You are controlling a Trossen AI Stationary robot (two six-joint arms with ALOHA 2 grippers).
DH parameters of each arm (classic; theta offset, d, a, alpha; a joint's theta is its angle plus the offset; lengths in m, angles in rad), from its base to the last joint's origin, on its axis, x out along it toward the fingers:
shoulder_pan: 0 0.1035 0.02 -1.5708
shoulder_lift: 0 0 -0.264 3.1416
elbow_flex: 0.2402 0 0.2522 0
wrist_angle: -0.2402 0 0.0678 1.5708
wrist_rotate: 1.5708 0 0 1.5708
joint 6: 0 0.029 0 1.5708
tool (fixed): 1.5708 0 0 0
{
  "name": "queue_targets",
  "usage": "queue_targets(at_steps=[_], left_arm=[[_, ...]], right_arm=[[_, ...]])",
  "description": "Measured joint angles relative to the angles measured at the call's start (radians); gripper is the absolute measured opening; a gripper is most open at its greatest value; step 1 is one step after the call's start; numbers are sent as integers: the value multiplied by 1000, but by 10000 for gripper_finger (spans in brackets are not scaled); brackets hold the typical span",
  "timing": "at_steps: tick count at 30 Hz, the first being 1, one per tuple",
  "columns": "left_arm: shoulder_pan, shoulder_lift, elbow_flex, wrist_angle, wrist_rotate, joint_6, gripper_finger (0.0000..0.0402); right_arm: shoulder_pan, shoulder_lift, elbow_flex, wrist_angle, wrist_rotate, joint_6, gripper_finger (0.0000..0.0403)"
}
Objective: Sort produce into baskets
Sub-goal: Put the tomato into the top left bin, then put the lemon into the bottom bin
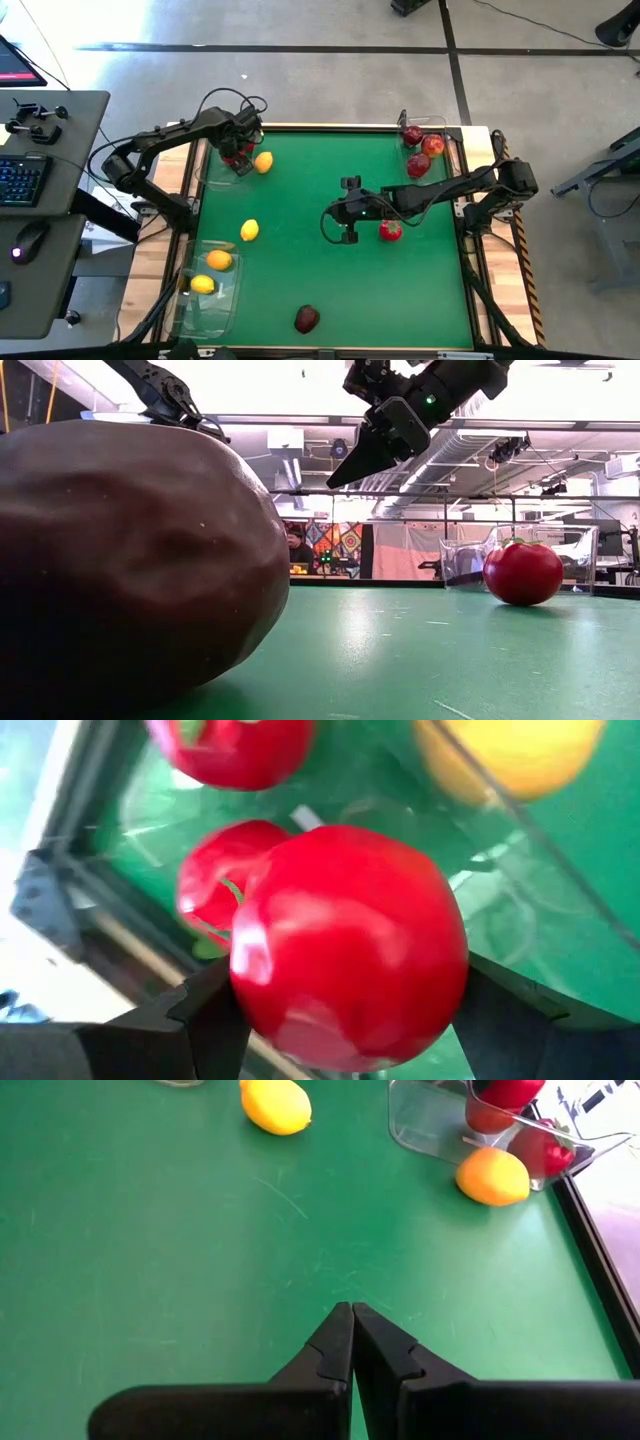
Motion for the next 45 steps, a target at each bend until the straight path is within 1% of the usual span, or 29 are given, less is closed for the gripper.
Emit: queue_targets(at_steps=[2, 7, 10, 16, 25, 31, 34, 38, 40, 45], left_arm=[[0, 0, 0, -1, 22, -1, 273], [0, 0, 0, 1, 25, 8, 273], [0, 0, 0, -6, 28, 51, 274], [-5, 0, 0, -22, 38, 98, 295], [-6, 0, 0, -21, 35, 102, 320], [-6, -1, 0, -21, 29, 76, 321], [-14, -6, 0, -25, 0, 77, 321], [-41, -53, 0, -23, -13, 94, 321], [-62, -95, 0, -15, 5, 100, 321], [-141, -215, 0, 17, 67, 60, 321]], right_arm=[[0, 0, 0, 0, 0, 0, 0], [0, 0, 0, 0, 0, 0, 0], [0, 0, 0, 0, 0, 0, 0], [0, 0, 0, 0, 0, 0, 0], [0, 0, 0, 0, 0, 0, 0], [0, 0, 0, 0, 0, 0, 0], [0, 0, 0, -7, 0, 0, 0], [0, 0, 0, -17, 0, 0, 0], [0, 0, -1, -18, 0, 0, 0], [0, 0, -83, 122, 0, -15, 0]])
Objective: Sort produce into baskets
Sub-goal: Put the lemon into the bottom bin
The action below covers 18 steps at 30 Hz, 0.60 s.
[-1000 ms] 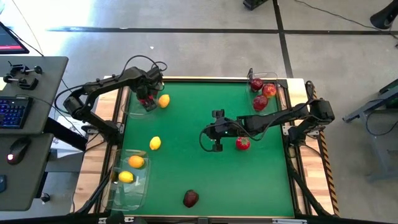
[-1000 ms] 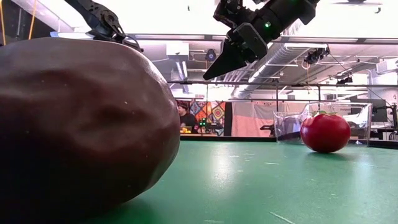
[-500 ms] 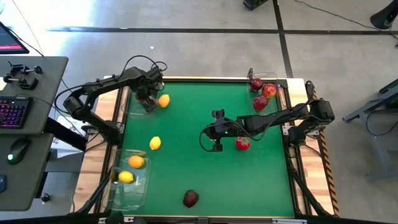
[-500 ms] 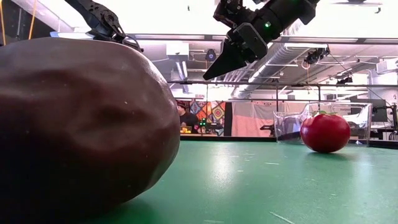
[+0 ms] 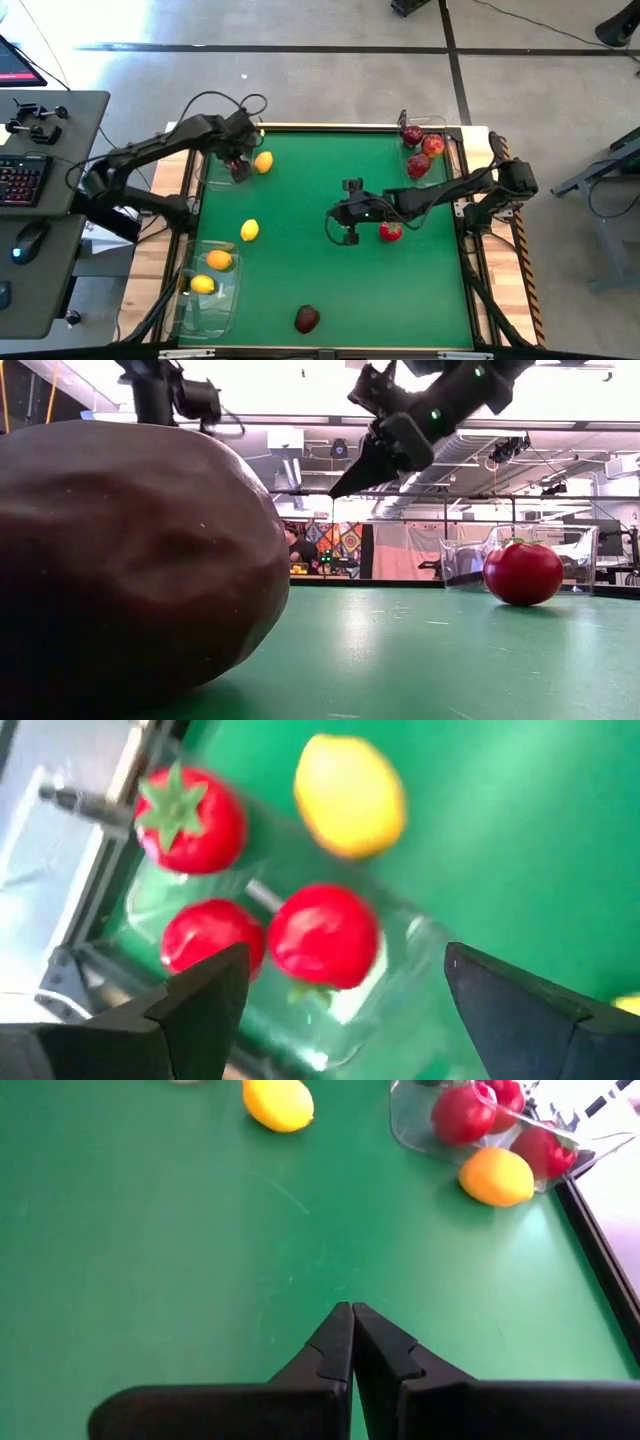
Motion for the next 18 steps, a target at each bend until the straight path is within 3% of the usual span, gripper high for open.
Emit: queue_targets(at_steps=[9, 14, 18], left_arm=[[-294, -160, 0, 4, 23, -231, 321], [-467, -157, 0, -32, 38, -475, 321], [-565, -122, 0, -47, 68, -586, 321]], right_arm=[[-2, -15, -65, 123, 4, -3, 0], [-2, -16, -65, 117, 4, -3, 0], [-2, -16, -65, 104, 19, 4, 0]])
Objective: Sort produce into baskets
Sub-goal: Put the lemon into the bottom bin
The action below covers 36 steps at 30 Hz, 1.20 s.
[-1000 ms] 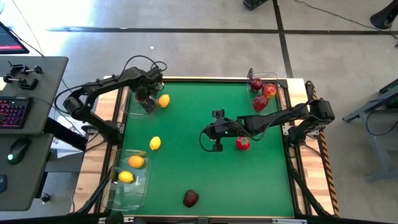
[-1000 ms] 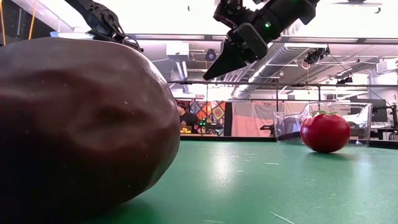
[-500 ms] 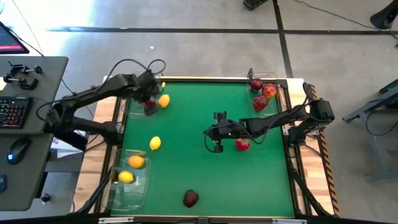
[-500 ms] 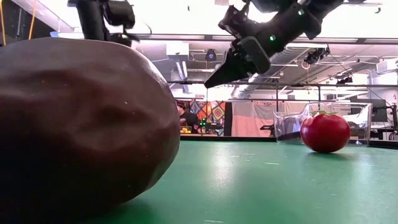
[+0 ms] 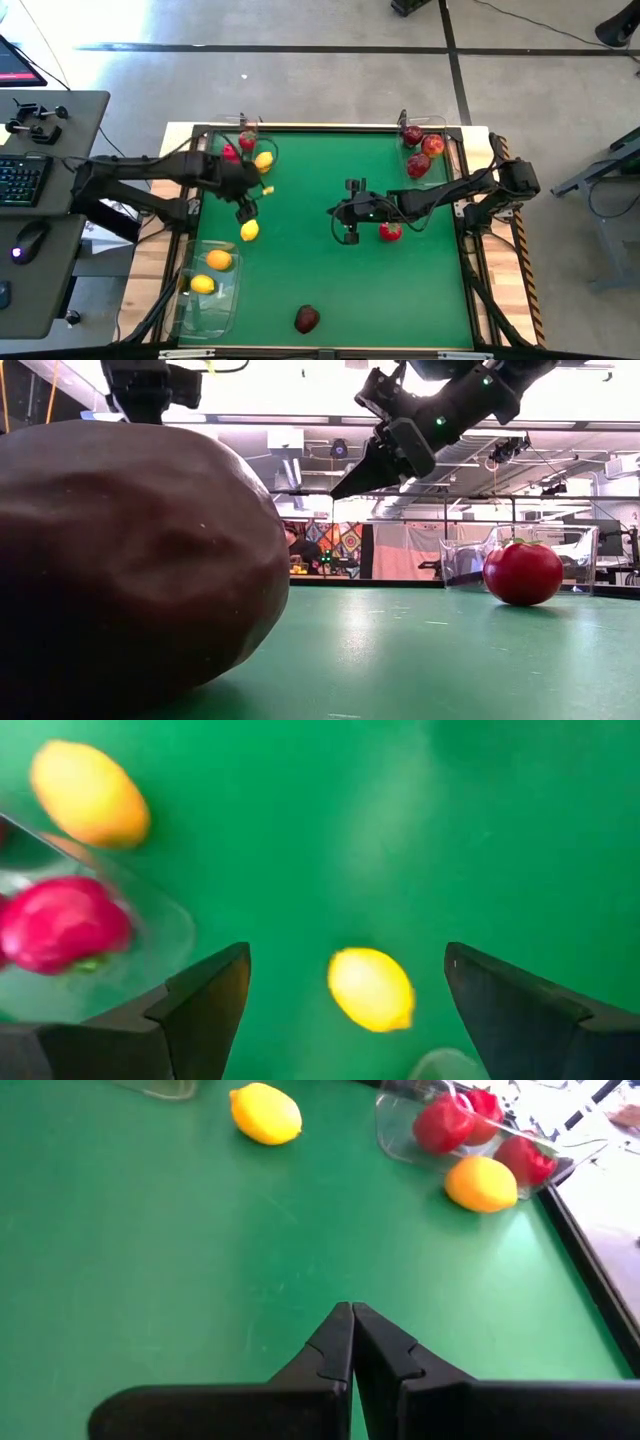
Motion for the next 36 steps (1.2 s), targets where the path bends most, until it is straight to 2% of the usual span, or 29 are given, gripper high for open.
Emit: queue_targets(at_steps=[9, 14, 19, 25, 30, 36], left_arm=[[-90, 143, 0, -58, 40, -220, 305], [-146, 262, 0, -104, 110, -229, 291], [-190, 357, 0, -73, 117, -199, 290], [-220, 385, 0, -30, 13, -238, 290], [-220, 385, 0, 46, 33, -271, 291], [-215, 385, 0, 30, 12, -289, 292]], right_arm=[[0, 0, 0, -4, 9, 7, 0], [0, 0, 0, -4, 9, 11, 0], [0, 0, 0, -9, 9, 11, 0], [0, 0, 0, -19, 9, 11, 0], [0, 0, 0, -24, 9, 27, 0], [0, 0, 0, -28, 9, 27, 0]])
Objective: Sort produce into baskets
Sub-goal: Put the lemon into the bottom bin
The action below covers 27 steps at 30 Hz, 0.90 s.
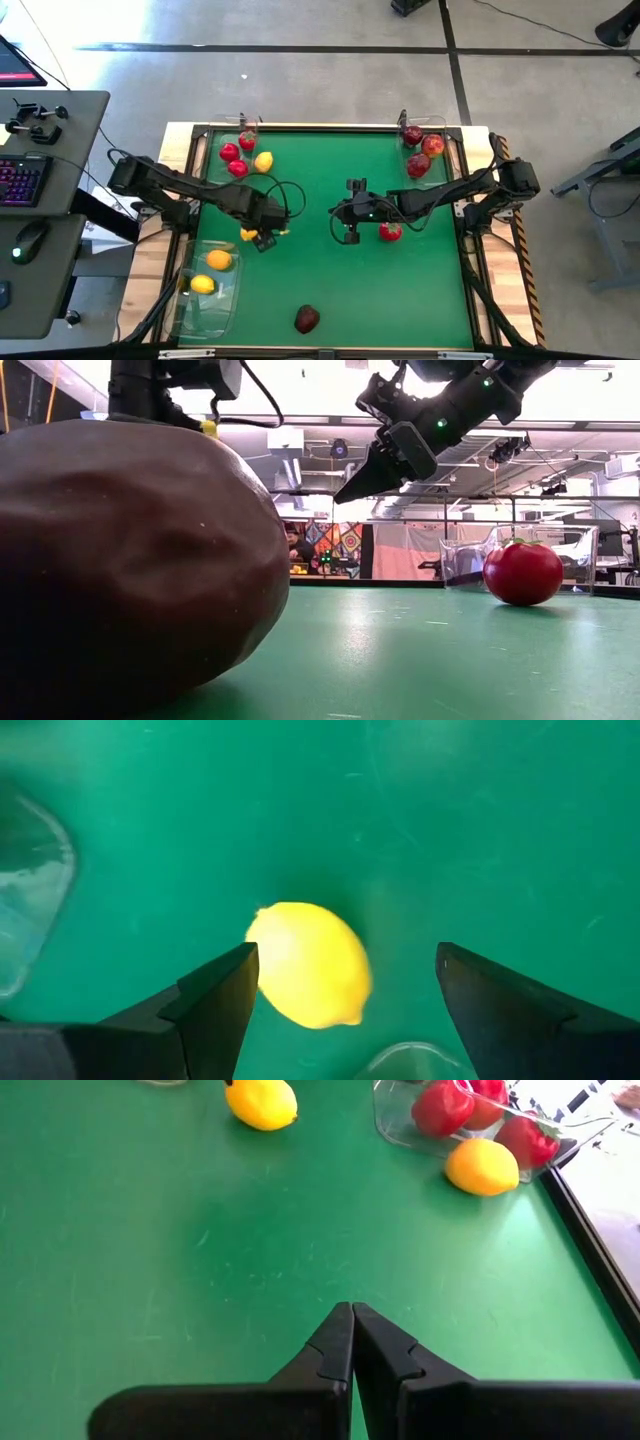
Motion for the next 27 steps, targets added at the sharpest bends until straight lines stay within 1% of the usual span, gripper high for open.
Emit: queue_targets(at_steps=[7, 14, 19, 21, 27], left_arm=[[-2, 0, 0, 2, -21, -1, 292], [-2, 0, -7, -3, -21, -31, 292], [-2, 0, -82, 5, 29, -96, 292], [-4, 0, -109, 29, 30, -110, 292], [-5, 0, -145, 98, 34, -88, 292]], right_arm=[[0, 0, 0, -2, 0, 0, 0], [0, 0, 0, -2, 0, 0, 0], [0, 0, 0, -3, 0, 0, 0], [0, 0, 0, -3, 0, 0, 0], [0, 0, 0, -2, 0, 0, 0]])
